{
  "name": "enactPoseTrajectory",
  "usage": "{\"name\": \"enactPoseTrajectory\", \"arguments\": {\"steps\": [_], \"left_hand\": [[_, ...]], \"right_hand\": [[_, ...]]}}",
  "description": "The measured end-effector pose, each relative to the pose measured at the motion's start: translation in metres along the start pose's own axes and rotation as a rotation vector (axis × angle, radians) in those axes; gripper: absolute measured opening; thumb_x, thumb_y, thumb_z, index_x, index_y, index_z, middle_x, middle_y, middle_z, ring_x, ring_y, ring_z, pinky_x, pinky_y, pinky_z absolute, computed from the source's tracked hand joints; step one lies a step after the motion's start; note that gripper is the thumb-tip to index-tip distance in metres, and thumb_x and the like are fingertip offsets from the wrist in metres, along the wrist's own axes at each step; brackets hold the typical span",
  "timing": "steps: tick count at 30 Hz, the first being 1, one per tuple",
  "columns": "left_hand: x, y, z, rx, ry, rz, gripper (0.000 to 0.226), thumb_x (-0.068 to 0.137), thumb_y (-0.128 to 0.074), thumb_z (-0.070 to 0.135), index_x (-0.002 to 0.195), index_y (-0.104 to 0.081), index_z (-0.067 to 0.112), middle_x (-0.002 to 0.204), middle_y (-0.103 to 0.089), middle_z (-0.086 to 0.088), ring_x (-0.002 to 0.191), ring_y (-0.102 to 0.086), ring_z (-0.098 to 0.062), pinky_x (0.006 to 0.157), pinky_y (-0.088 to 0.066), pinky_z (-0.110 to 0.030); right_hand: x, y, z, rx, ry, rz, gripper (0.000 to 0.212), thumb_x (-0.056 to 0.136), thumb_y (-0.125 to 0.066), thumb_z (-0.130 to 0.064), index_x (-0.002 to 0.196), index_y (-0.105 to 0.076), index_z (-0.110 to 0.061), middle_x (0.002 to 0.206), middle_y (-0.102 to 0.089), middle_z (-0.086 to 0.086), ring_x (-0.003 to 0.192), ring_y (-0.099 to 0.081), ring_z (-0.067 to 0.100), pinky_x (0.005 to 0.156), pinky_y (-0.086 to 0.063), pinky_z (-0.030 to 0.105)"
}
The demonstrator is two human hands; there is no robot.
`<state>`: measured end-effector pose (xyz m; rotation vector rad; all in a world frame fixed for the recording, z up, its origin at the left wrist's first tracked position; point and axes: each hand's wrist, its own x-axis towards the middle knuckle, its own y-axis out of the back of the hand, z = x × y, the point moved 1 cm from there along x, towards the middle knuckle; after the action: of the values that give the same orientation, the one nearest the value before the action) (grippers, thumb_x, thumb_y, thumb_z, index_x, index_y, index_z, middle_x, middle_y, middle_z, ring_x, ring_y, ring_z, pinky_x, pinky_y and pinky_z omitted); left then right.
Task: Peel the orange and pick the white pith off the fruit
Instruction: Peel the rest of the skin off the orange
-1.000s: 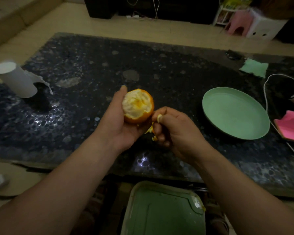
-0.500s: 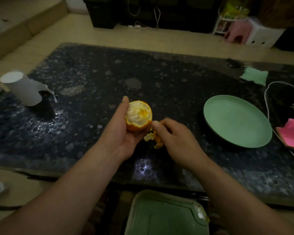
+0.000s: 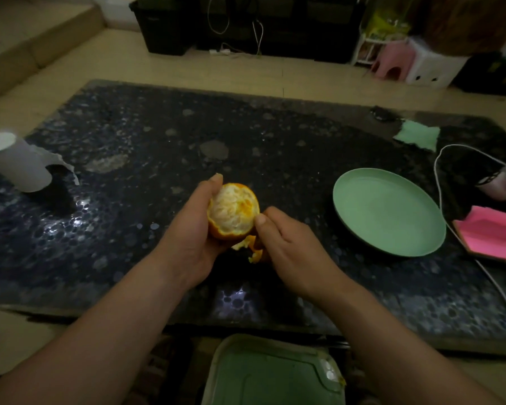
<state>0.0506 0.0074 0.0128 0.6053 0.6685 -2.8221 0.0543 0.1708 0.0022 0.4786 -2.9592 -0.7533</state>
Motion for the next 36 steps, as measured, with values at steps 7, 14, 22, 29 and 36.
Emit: {"name": "enactPoseTrajectory", "arguments": {"steps": [7,14,22,29,36], "left_hand": [[0.001,-0.005,-0.008,0.088,-0.054,0.074,0.047,0.102,-0.060,0.051,0.111,-0.077,0.009,0.105,-0.080,-0.016,0.086,-0.078,-0.022,0.074,-0.062,-0.035],[0.002,-0.004,-0.009,0.151,-0.162,0.126,0.051,0.102,-0.064,0.046,0.122,-0.070,0.000,0.104,-0.077,-0.016,0.093,-0.074,-0.028,0.088,-0.061,-0.046],[-0.003,-0.002,-0.010,0.251,-0.190,0.037,0.029,0.103,-0.063,0.044,0.098,-0.066,0.015,0.084,-0.069,-0.004,0.077,-0.068,-0.018,0.064,-0.055,-0.031],[-0.004,-0.002,-0.010,0.156,-0.152,0.061,0.041,0.098,-0.068,0.052,0.109,-0.067,0.013,0.098,-0.071,-0.012,0.090,-0.071,-0.027,0.081,-0.057,-0.045],[-0.005,-0.002,-0.010,0.178,-0.146,0.029,0.036,0.098,-0.068,0.050,0.105,-0.067,0.015,0.092,-0.071,-0.009,0.085,-0.069,-0.026,0.073,-0.055,-0.042]], "right_hand": [[0.002,-0.005,-0.001,-0.123,-0.089,-0.002,0.034,0.096,-0.049,-0.046,0.080,-0.057,-0.016,0.073,-0.065,0.001,0.071,-0.064,0.025,0.066,-0.055,0.048],[0.004,-0.012,0.001,0.113,-0.247,-0.088,0.026,0.102,-0.048,-0.025,0.088,-0.066,-0.013,0.078,-0.072,0.005,0.063,-0.066,0.016,0.053,-0.051,0.034],[0.000,-0.012,0.001,0.380,-0.350,-0.213,0.024,0.104,-0.048,-0.011,0.107,-0.069,0.000,0.081,-0.070,0.005,0.064,-0.062,0.014,0.051,-0.048,0.027],[-0.003,-0.008,-0.003,0.315,-0.299,-0.246,0.031,0.111,-0.040,-0.020,0.108,-0.066,-0.004,0.085,-0.072,0.007,0.068,-0.065,0.021,0.052,-0.051,0.032],[-0.005,-0.011,-0.001,0.305,-0.288,-0.211,0.022,0.108,-0.051,-0.016,0.101,-0.070,-0.005,0.074,-0.071,0.000,0.060,-0.062,0.013,0.049,-0.048,0.026]]}}
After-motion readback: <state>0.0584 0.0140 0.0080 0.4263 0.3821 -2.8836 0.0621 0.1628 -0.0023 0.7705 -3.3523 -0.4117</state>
